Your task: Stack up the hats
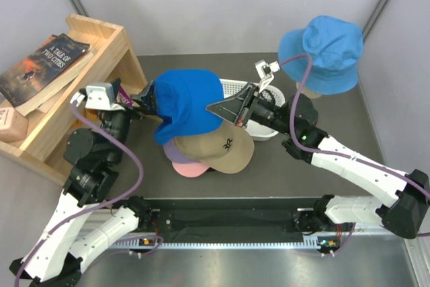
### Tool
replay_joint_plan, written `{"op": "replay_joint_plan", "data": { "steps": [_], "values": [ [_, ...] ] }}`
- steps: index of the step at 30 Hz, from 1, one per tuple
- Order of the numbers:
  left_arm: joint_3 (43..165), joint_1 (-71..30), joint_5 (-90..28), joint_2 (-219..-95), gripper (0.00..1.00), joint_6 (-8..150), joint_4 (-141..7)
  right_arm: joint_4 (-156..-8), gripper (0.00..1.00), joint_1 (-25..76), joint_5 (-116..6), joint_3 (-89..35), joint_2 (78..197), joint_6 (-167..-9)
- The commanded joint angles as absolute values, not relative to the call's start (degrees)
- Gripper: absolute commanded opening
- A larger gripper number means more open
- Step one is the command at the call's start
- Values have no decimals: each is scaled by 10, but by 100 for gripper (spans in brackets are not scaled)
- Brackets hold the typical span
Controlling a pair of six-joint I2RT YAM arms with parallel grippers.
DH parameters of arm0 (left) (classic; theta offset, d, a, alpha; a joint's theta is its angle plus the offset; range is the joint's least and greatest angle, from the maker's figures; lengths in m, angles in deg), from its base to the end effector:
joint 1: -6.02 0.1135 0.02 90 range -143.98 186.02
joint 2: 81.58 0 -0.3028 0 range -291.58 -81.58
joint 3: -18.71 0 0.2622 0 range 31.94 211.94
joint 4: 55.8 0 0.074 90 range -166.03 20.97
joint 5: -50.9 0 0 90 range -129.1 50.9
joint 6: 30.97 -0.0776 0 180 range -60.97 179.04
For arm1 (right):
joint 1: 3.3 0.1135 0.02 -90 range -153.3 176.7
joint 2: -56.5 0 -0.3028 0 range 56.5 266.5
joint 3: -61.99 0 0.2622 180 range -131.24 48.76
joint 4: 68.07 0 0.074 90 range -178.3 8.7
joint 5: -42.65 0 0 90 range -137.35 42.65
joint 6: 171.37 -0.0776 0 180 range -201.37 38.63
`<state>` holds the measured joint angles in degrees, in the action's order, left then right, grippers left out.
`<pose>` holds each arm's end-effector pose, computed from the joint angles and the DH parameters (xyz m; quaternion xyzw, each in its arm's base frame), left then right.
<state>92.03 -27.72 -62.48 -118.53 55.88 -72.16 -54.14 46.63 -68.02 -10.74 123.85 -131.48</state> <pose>0.1215 -0.0442 0.5007 0.0202 0.5853 -0.0995 0.8044 0.1740 0.2493 0.4660 -0.1454 0.5693 0.6816 0.4361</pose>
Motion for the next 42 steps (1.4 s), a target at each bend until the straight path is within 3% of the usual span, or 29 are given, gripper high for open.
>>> {"op": "replay_joint_plan", "data": {
  "steps": [1, 10, 36, 42],
  "values": [
    [916, -276, -641, -1168, 99, 564, -670, -451, 0, 476, -662, -53, 1238, -1354],
    [914, -277, -627, -1180, 99, 567, -675, -420, 0, 465, -634, 90, 1210, -1382],
    [899, -277, -579, -1269, 99, 589, -719, -417, 0, 361, -570, 309, 1075, -1469],
    [872, -277, -602, -1268, 99, 664, -758, -403, 0, 351, -540, 351, 1075, -1480]
  ]
}}
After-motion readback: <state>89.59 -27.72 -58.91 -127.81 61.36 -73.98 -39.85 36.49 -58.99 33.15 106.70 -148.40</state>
